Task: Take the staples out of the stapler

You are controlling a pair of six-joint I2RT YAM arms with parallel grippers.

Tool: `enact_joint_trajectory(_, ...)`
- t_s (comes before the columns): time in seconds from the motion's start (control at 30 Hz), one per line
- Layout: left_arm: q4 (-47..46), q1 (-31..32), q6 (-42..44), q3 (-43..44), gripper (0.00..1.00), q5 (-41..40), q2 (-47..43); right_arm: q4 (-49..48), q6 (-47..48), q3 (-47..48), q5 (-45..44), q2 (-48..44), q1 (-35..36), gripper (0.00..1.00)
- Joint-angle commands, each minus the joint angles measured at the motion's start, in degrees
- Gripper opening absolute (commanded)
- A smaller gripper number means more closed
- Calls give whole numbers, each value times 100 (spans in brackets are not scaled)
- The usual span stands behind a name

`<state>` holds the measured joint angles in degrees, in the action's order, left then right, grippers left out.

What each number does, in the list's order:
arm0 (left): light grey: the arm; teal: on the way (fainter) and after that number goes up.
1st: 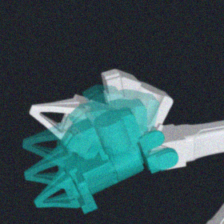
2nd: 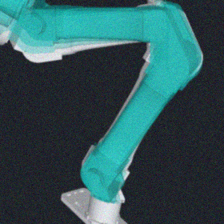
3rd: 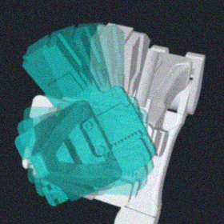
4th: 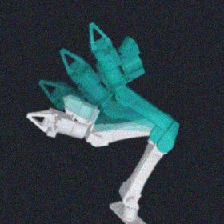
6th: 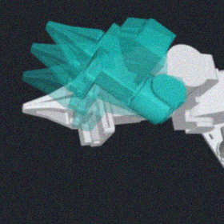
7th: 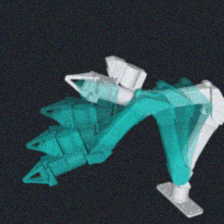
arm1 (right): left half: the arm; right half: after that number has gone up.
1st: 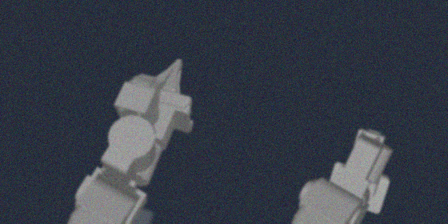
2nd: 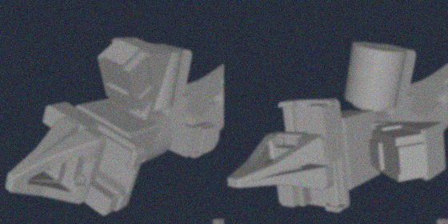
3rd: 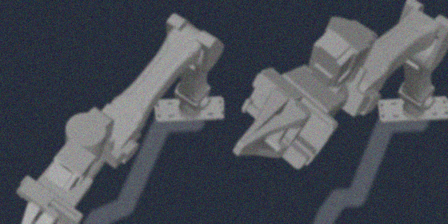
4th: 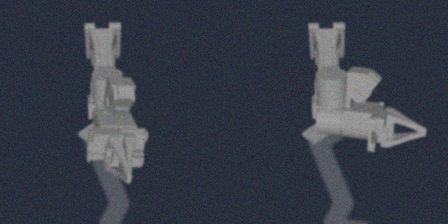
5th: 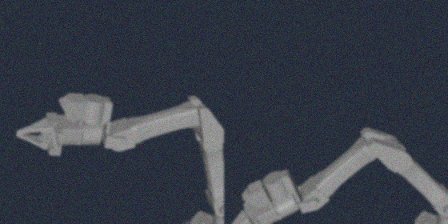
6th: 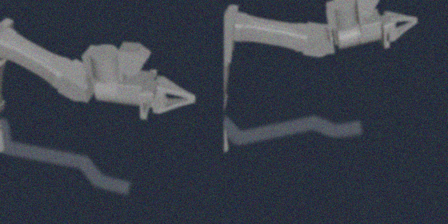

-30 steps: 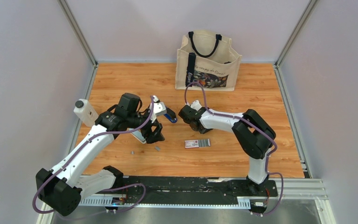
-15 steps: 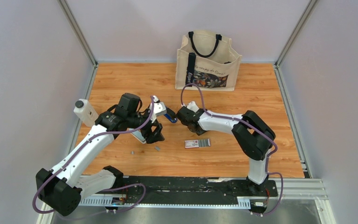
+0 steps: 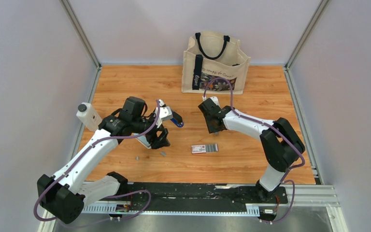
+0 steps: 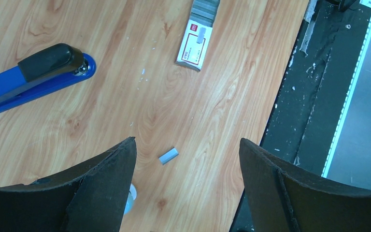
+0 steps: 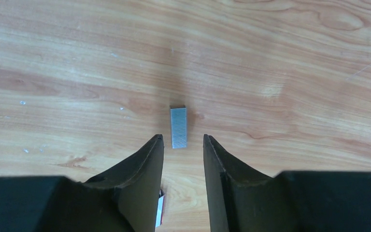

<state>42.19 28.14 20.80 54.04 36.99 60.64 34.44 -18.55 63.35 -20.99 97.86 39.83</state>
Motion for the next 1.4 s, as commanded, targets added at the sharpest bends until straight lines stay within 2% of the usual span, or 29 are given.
enact_joint_trajectory(0.0,-27,25,144,89,86,98,-44,-306,-17,-86,297,-75,-2,41)
enact_joint_trajectory(0.17,8,25,188,89,86,98,-52,-517,-105,-183,622,22,-195,41)
enact_joint_trajectory(0.67,34,25,223,89,86,124,-26,-692,-114,-200,763,391,-380,40)
enact_joint_trajectory(0.97,69,25,258,80,85,115,0,-754,-281,-332,843,313,-389,12)
enact_joint_trajectory(1.13,61,25,258,63,85,133,-17,-614,-439,-464,703,-118,-231,11)
enact_joint_trajectory(1.37,52,25,267,45,85,142,-9,-148,-1080,-727,377,-1084,471,11)
